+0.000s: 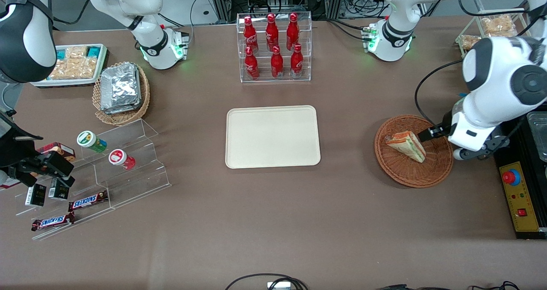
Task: Place sandwich from basket to tray
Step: 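Move the left gripper over the wrapped sandwich in the wicker basket, then lower the open left gripper around the sandwich and close it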
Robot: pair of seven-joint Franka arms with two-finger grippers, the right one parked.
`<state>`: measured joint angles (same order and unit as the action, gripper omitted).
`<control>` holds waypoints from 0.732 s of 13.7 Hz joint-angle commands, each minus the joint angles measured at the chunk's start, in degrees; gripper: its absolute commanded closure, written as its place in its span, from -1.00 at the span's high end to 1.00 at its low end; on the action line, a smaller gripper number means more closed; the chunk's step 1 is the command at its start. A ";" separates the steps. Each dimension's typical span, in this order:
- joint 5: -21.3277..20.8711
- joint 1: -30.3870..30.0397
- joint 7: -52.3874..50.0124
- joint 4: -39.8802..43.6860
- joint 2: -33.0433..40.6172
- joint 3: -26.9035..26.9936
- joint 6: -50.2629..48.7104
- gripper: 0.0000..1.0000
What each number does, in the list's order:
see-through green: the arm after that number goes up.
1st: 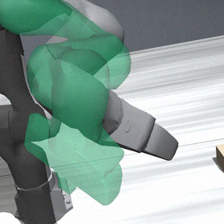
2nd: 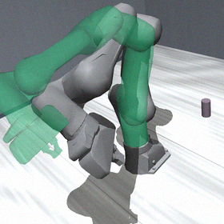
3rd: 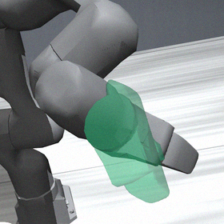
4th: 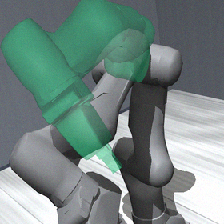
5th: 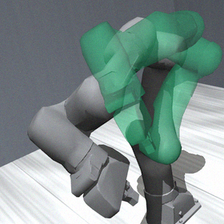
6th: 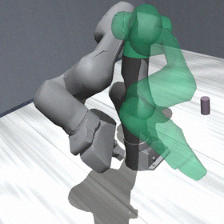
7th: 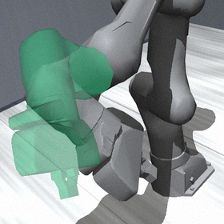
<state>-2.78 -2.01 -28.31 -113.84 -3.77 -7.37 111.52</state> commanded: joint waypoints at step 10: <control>-0.82 0.25 -22.22 -24.75 2.19 0.17 29.96 1.00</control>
<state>-2.88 -2.01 -47.22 -134.94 -2.91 -7.36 137.57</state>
